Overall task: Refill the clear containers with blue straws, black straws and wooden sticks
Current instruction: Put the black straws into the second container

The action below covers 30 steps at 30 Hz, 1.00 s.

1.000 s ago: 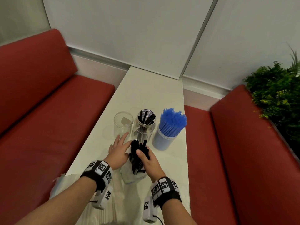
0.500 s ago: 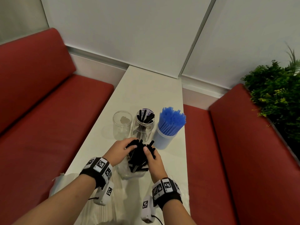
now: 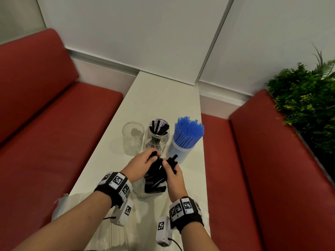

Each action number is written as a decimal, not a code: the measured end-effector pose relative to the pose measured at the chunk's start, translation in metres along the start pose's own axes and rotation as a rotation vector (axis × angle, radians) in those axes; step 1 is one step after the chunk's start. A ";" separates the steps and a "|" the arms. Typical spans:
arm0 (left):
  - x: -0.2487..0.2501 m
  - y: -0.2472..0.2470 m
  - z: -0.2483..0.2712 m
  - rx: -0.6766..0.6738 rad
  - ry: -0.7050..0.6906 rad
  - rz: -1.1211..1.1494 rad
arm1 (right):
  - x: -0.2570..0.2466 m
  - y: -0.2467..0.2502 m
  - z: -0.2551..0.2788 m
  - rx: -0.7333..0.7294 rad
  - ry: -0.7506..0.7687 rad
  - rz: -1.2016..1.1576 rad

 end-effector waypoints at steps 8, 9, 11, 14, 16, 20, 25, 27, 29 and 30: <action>-0.008 0.015 0.002 0.060 0.053 0.047 | -0.016 -0.025 -0.003 -0.064 0.096 0.029; -0.008 0.016 0.003 0.074 0.047 0.052 | -0.016 -0.028 -0.004 -0.074 0.095 0.058; -0.009 0.017 0.004 0.100 0.032 0.039 | -0.017 -0.036 -0.005 -0.096 0.093 0.108; -0.011 0.019 0.007 0.100 -0.002 0.012 | -0.025 -0.041 -0.005 -0.097 0.121 0.135; -0.014 0.022 0.009 0.106 -0.015 0.014 | -0.030 -0.041 -0.006 -0.078 0.134 0.143; -0.024 0.026 0.010 0.159 0.038 0.029 | -0.033 -0.047 -0.007 -0.115 0.127 0.173; -0.043 0.027 0.018 0.231 0.111 0.070 | -0.051 -0.045 -0.006 -0.041 0.248 0.181; -0.059 0.027 0.025 0.248 0.184 0.105 | -0.048 -0.045 -0.007 -0.026 0.244 0.223; -0.074 0.025 0.034 0.234 0.227 0.097 | -0.040 -0.046 -0.008 -0.036 0.218 0.265; -0.081 0.024 0.038 0.230 0.241 0.095 | -0.037 -0.046 -0.009 -0.049 0.209 0.281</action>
Point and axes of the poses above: each hand's wrist, its own z-axis away from the middle knuckle, its own y-axis out of the back of the hand, x = y × z, the point moved 7 cm from there along -z, towards the middle knuckle, and after that the axes turned 4 degrees about z, right-handed, at the moved point
